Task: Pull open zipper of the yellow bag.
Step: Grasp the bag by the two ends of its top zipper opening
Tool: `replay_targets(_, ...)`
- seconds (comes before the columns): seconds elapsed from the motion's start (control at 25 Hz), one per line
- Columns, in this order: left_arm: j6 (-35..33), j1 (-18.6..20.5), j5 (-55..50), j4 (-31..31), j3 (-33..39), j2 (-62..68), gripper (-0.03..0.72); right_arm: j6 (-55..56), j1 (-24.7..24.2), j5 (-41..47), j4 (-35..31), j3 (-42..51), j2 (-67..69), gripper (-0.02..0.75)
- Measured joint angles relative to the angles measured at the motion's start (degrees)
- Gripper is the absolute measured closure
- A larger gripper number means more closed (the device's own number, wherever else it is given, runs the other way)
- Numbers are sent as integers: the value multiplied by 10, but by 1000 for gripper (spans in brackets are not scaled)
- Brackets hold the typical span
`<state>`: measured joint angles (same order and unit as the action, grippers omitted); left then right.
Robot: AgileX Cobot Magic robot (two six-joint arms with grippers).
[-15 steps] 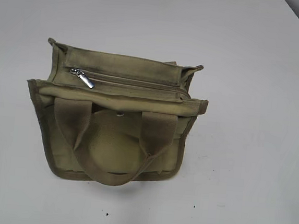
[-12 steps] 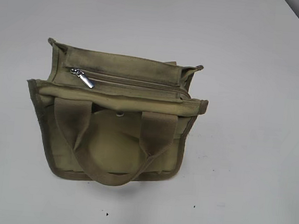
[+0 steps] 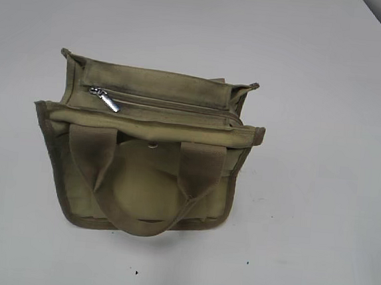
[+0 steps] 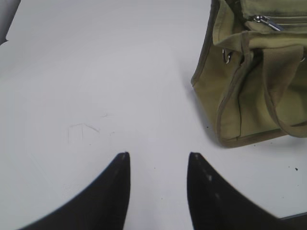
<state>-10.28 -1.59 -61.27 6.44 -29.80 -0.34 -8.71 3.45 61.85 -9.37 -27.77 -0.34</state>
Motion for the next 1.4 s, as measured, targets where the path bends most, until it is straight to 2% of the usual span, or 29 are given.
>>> replay_targets(0.6, 0, 0, 1, 0, 0, 1, 379, 0, 0, 0, -1, 0, 0, 293)
replay_targets(0.72, 0, 0, 22, 22, -11, 25, 379, 0, 0, 0, -2, 0, 0, 293)
replay_targets(0.84, 0, 0, 80, 81, -34, 71, 379, 0, 0, 0, -2, 0, 14, 293)
replay_targets(1.04, -1, 0, 167, 242, -59, 217, 379, -5, 0, -5, -14, 0, 88, 293)
replay_targets(1.16, -24, 0, 157, 342, -89, 346, 379, -36, 15, -42, -43, -8, 135, 293)
replay_targets(1.4, -99, 0, 88, 488, -179, 609, 379, -148, 31, -165, -138, -35, 250, 293)
